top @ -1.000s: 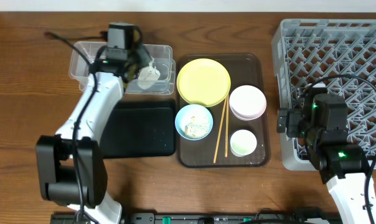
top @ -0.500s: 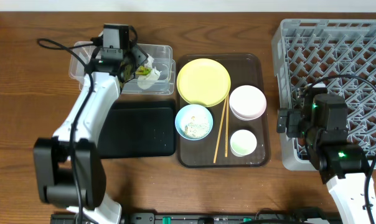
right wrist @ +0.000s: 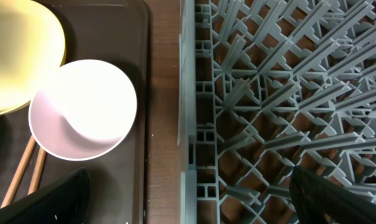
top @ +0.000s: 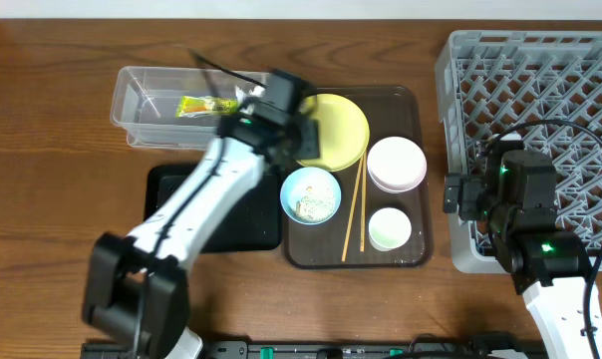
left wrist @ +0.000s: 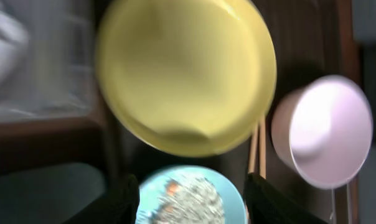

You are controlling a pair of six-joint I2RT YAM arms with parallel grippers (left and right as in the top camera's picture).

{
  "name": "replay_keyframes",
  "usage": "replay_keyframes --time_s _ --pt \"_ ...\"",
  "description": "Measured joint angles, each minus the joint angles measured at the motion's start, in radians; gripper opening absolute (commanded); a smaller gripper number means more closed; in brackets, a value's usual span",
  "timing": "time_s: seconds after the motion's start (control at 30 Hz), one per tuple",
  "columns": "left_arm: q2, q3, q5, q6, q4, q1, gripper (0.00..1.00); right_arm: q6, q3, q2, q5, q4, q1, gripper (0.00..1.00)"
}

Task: Sort waste into correct bins and load items into the dishwasher rack
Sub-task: 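Reach the left gripper to the light-blue rice bowl and grip its rim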

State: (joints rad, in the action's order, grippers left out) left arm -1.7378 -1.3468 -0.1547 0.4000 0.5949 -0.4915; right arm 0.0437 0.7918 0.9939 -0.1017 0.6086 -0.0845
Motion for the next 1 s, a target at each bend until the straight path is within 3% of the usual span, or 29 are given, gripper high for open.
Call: replay_keyframes --time_s 0.4,0.67,1.0 --pt "-0.161 0.000 -0.004 -0.015 0.008 -0.188 0.49 0.000 0.000 0.000 0.000 0.000 0.000 0.99" --pt "-0.217 0.000 -0.004 -0.011 0.030 -0.225 0.22 0.000 0.000 0.000 0.000 0.001 0.000 0.99" --pt "-0.217 0.000 -0.002 -0.015 0.058 -0.227 0.21 0.000 0.000 0.000 0.000 0.001 0.000 0.99"
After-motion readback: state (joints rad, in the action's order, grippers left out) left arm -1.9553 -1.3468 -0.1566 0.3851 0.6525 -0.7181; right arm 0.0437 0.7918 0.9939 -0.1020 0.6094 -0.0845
